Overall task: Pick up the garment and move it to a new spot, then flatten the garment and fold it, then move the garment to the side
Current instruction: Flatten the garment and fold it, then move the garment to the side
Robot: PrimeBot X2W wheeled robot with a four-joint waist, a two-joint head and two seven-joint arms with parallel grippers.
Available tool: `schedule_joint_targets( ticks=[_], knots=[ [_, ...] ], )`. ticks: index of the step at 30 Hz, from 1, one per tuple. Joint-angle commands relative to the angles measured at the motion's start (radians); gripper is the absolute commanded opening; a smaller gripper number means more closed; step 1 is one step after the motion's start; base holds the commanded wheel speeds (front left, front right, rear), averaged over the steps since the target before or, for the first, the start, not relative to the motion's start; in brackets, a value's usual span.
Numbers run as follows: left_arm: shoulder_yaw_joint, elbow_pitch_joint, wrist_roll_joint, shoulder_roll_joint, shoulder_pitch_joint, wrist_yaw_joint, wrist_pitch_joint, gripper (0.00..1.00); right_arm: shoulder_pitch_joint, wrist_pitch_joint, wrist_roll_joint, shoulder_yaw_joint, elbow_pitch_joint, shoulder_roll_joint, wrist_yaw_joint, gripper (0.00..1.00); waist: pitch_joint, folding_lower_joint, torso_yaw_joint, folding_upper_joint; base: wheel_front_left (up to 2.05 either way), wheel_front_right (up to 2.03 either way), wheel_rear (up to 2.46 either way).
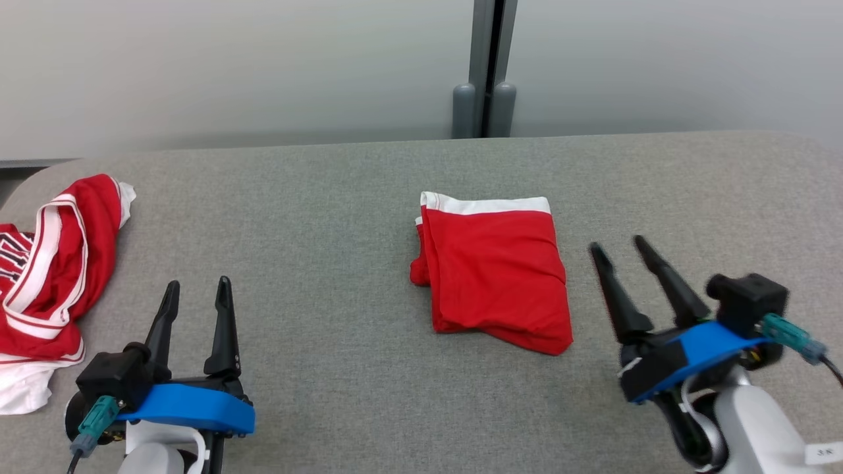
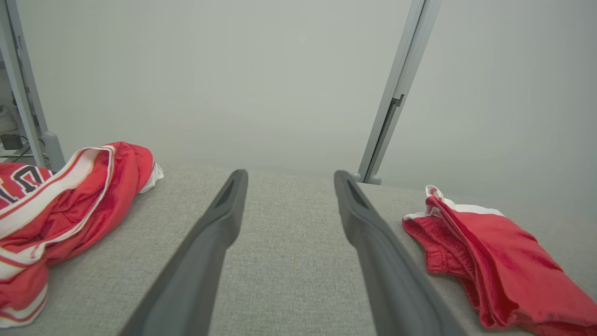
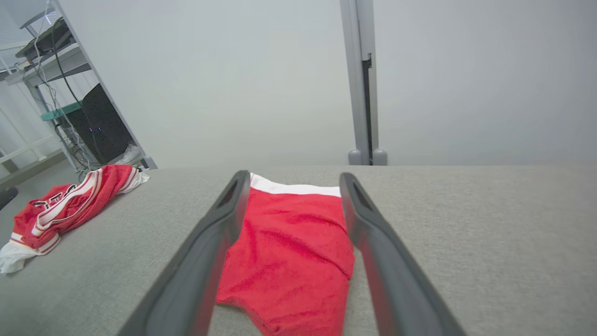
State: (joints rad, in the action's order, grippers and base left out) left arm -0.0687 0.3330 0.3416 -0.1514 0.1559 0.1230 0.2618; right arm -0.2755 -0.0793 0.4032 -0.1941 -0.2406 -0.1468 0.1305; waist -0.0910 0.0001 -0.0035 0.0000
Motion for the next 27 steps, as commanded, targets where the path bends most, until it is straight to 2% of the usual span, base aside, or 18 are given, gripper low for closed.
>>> schedule_joint_targets(
  ticks=[1,5,10,18,27],
  knots=[
    [0.008,-0.006,-0.006,-0.003,-0.009,-0.004,0.005,1.00,0.032,-0.006,-0.016,0.029,0.006,0.001,0.001,1.00,0.016,-0.0001,-0.016,0.0000,0.00,0.00,0.00],
    [0.018,-0.014,-0.007,-0.004,-0.028,-0.005,0.005,1.00,0.100,0.008,-0.088,0.173,0.050,0.024,0.001,1.00,0.032,-0.0001,-0.034,0.0000,0.00,0.00,0.00],
    [0.029,-0.016,-0.009,-0.006,-0.048,-0.005,0.005,1.00,0.153,0.063,-0.140,0.246,0.077,0.040,0.001,1.00,0.044,-0.0001,-0.055,0.0000,0.00,0.00,0.00],
    [0.040,0.019,-0.009,-0.002,-0.076,-0.007,0.005,1.00,0.162,0.106,-0.169,0.226,0.059,0.033,0.001,1.00,0.072,-0.0001,-0.066,0.0000,0.00,0.00,0.00],
    [0.045,0.039,-0.007,0.002,-0.076,-0.007,0.005,1.00,0.134,0.094,-0.171,0.200,0.012,0.031,0.001,1.00,0.083,-0.0001,-0.056,0.0000,0.00,0.00,0.00]
  ],
)
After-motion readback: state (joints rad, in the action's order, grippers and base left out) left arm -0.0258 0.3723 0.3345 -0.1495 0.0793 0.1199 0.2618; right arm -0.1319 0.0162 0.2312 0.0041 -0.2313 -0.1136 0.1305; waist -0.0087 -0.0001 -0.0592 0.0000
